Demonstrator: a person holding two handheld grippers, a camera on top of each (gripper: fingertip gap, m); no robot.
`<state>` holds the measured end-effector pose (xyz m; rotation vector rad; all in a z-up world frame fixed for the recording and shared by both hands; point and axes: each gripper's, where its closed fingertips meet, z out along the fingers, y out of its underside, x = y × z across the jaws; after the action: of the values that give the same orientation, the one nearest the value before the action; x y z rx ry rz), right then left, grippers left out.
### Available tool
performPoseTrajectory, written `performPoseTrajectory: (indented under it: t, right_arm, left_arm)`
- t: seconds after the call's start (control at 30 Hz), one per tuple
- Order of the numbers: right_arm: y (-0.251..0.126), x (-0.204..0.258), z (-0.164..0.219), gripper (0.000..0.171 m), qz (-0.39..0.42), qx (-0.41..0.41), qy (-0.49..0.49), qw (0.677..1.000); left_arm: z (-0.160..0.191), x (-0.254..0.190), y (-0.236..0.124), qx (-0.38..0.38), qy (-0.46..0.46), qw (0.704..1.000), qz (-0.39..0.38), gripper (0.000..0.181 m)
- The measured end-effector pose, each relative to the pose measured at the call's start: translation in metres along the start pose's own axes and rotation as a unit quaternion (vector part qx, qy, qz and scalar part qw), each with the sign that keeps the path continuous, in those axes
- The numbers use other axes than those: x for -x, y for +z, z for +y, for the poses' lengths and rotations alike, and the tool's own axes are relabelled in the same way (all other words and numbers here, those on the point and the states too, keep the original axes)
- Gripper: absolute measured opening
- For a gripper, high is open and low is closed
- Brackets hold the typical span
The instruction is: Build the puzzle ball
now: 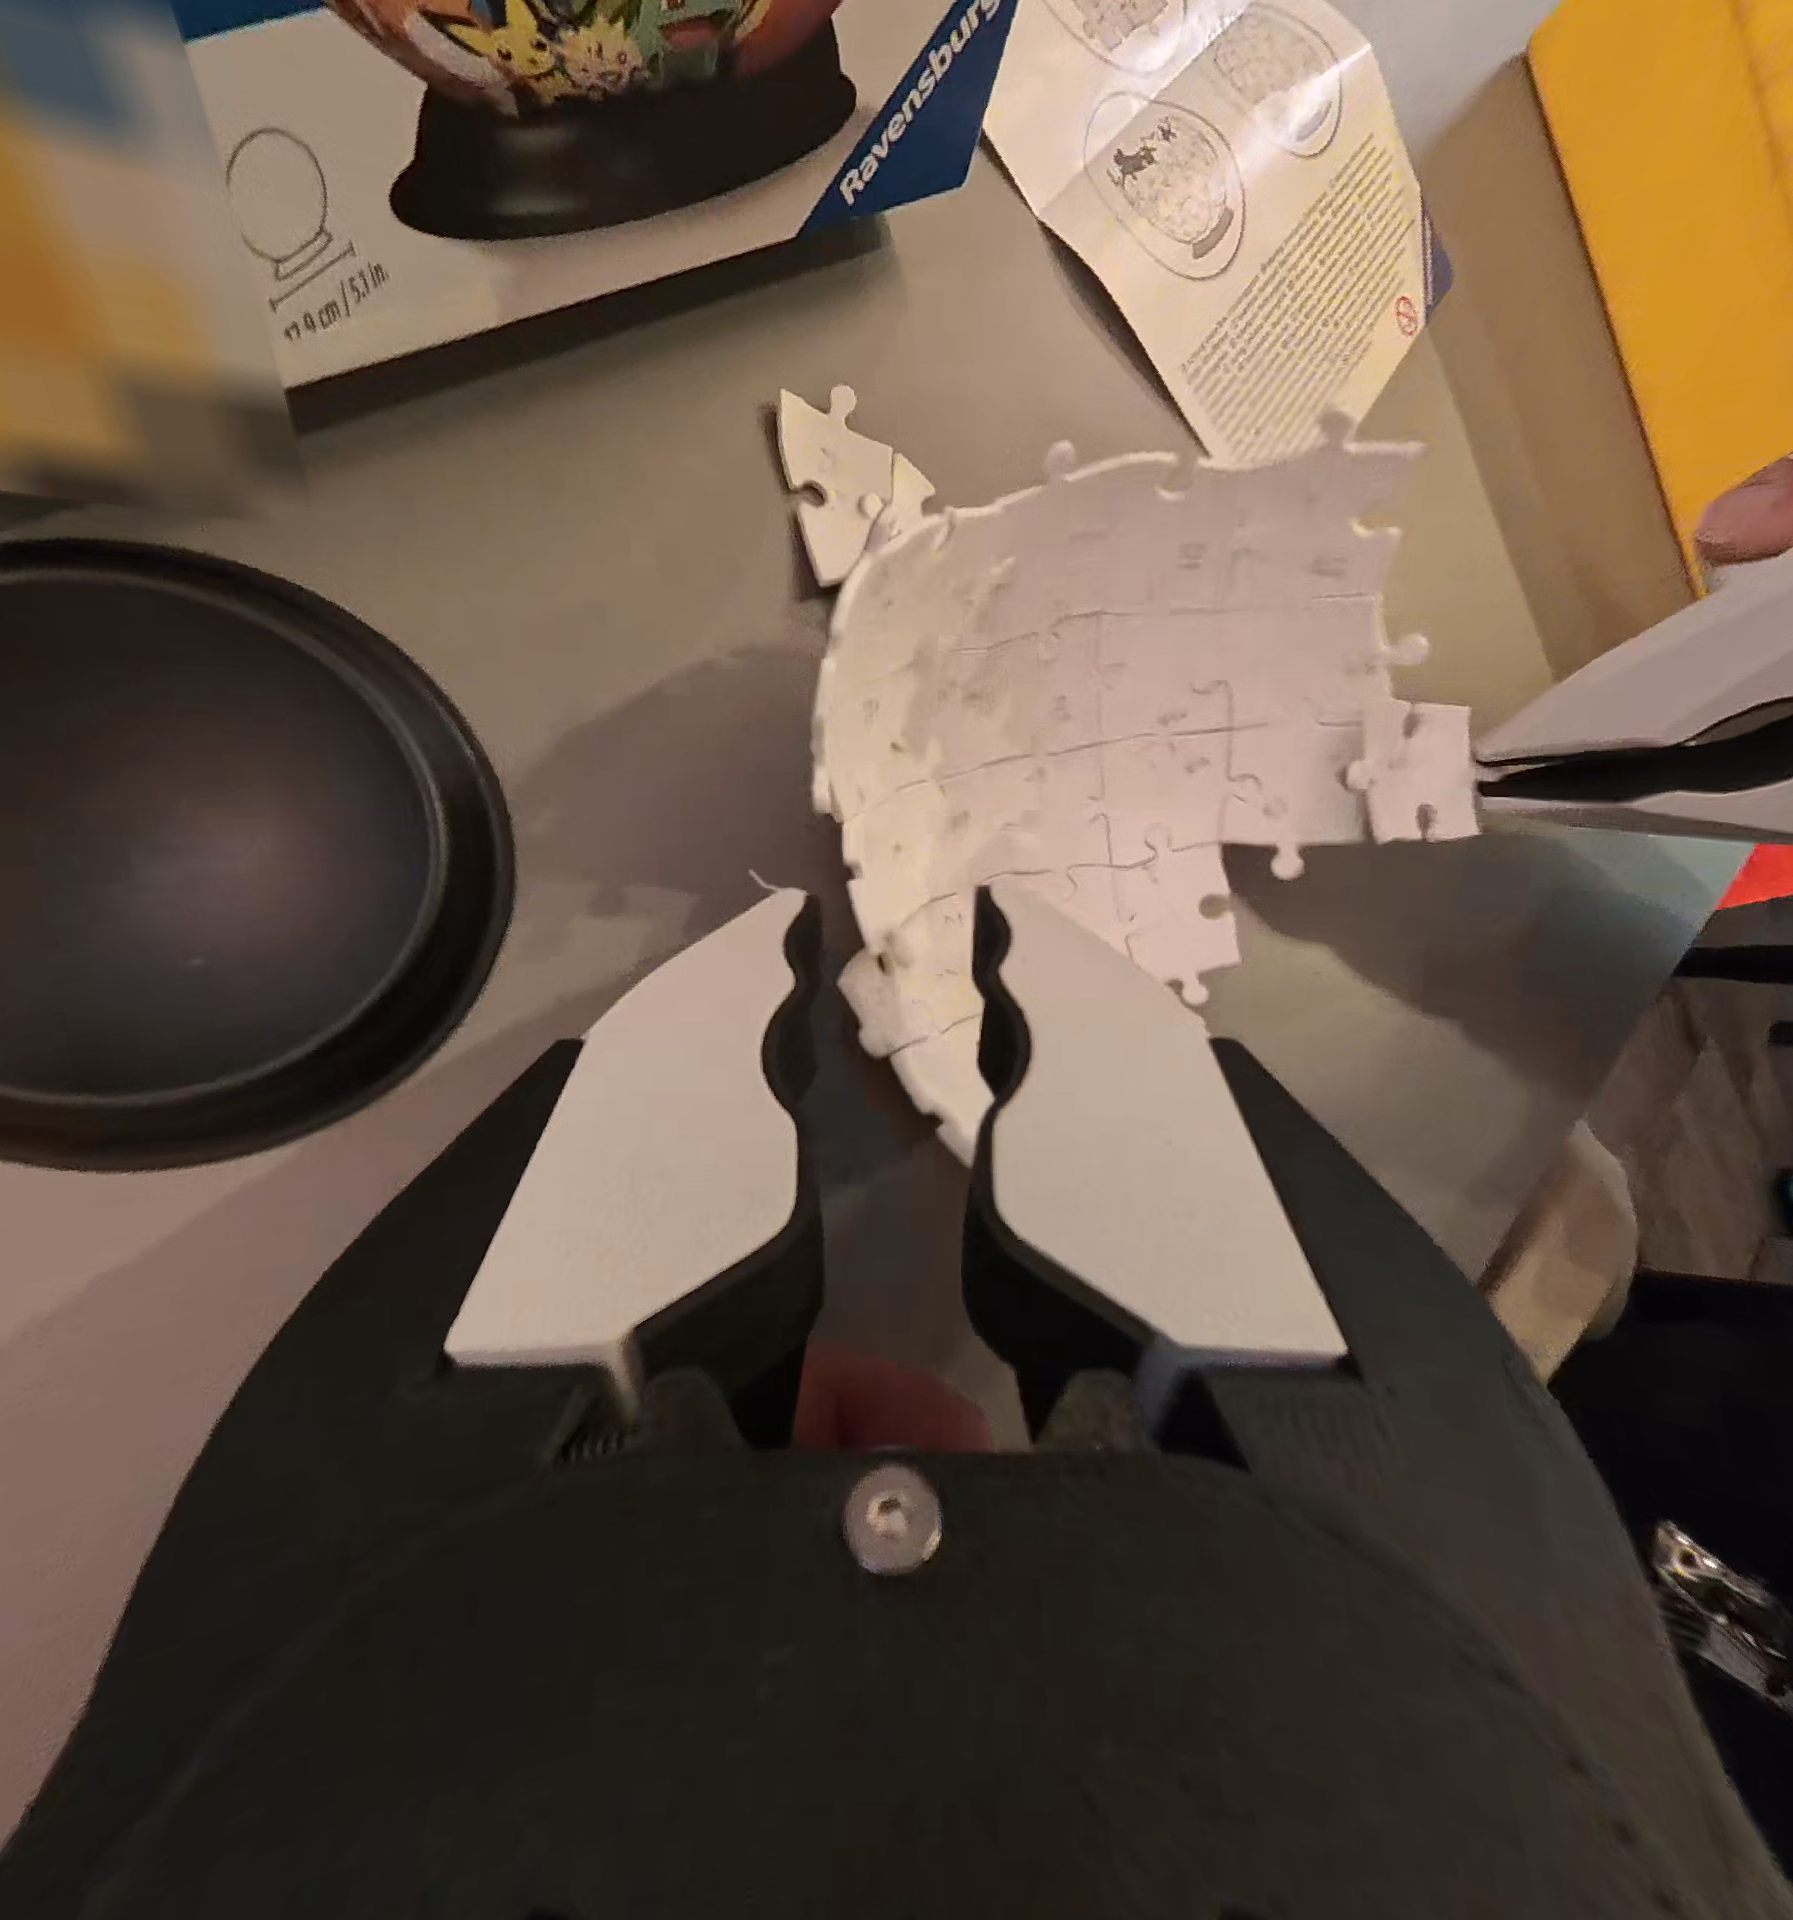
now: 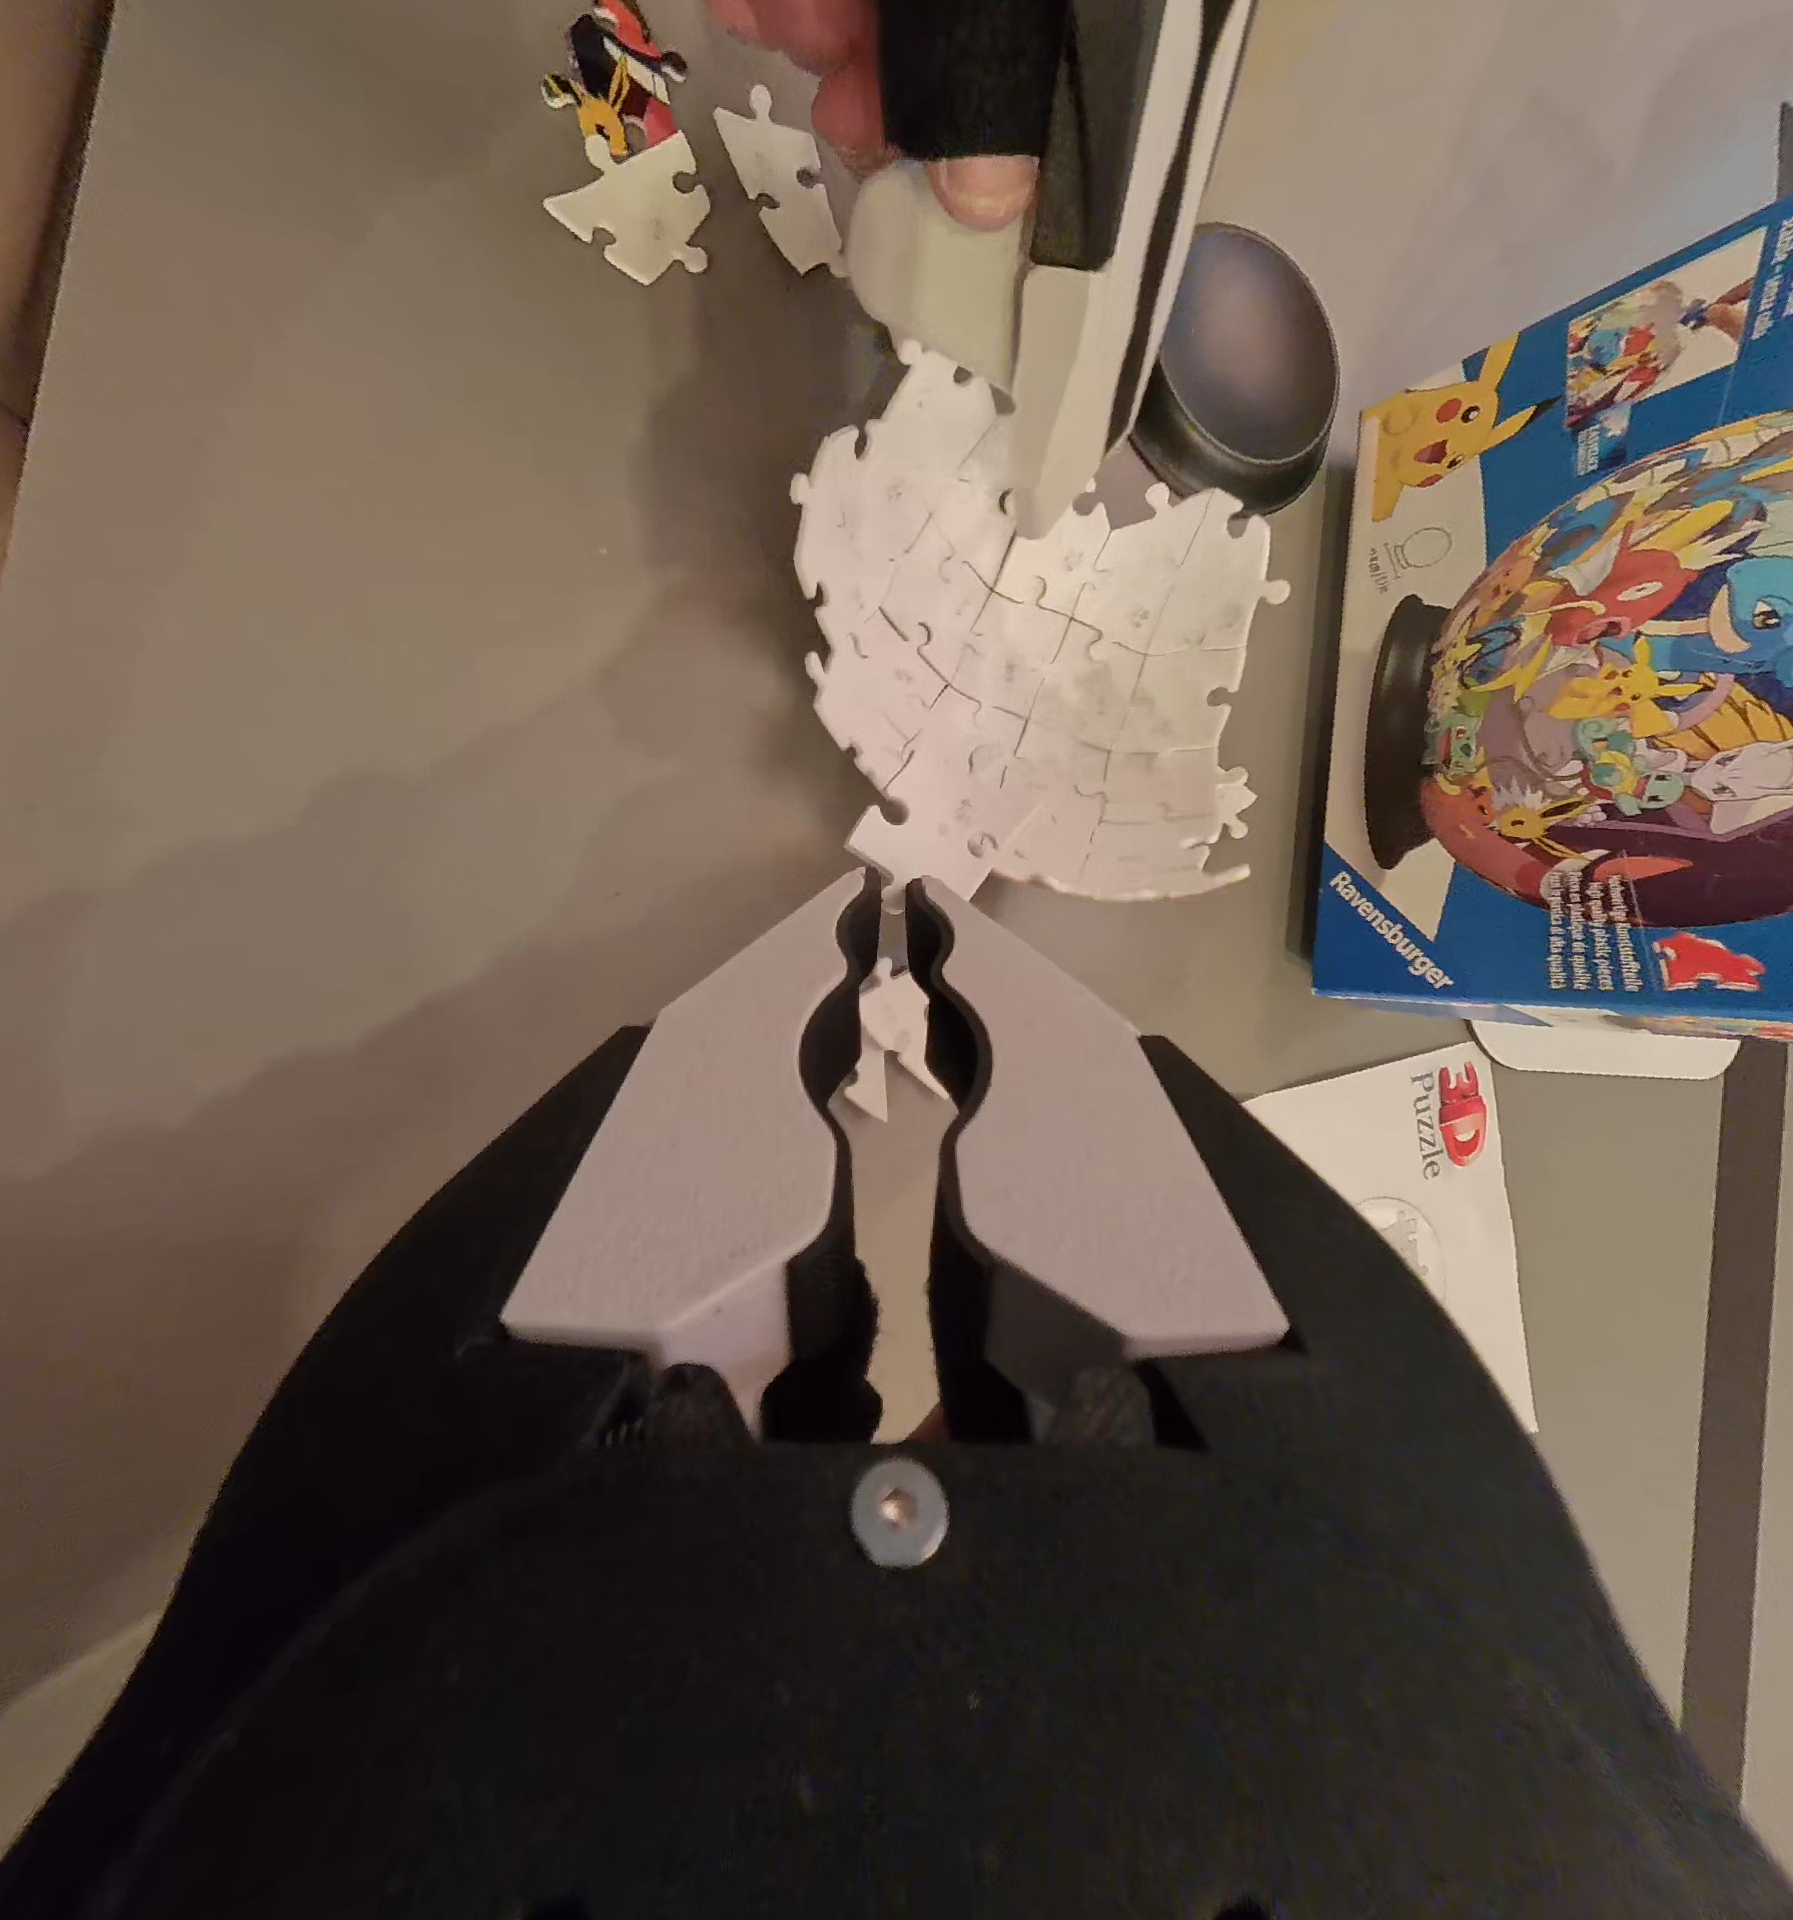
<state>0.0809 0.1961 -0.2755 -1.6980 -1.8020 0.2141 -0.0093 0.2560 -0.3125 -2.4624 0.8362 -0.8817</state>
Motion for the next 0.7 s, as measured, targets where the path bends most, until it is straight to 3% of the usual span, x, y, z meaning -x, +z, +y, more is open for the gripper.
performPoseTrajectory:
  t: [0.03, 0.2, 0.7]
  right_arm:
    - [0.001, 0.001, 0.001, 0.002, -0.002, 0.002, 0.002, 1.000]
    - [0.000, 0.004, -0.001, 0.003, -0.004, -0.001, 0.009, 1.000]
    - [0.020, 0.028, -0.013, 0.002, -0.020, 0.017, 0.149, 0.988]
  left_arm:
    - [0.000, 0.001, 0.002, 0.006, 0.007, 1.000, -0.005, 0.022]
    - [-0.003, 0.004, 0.005, 0.018, 0.043, 0.998, -0.041, 0.005]
    - [-0.021, -0.004, -0.010, -0.001, 0.171, 0.971, -0.165, 0.002]
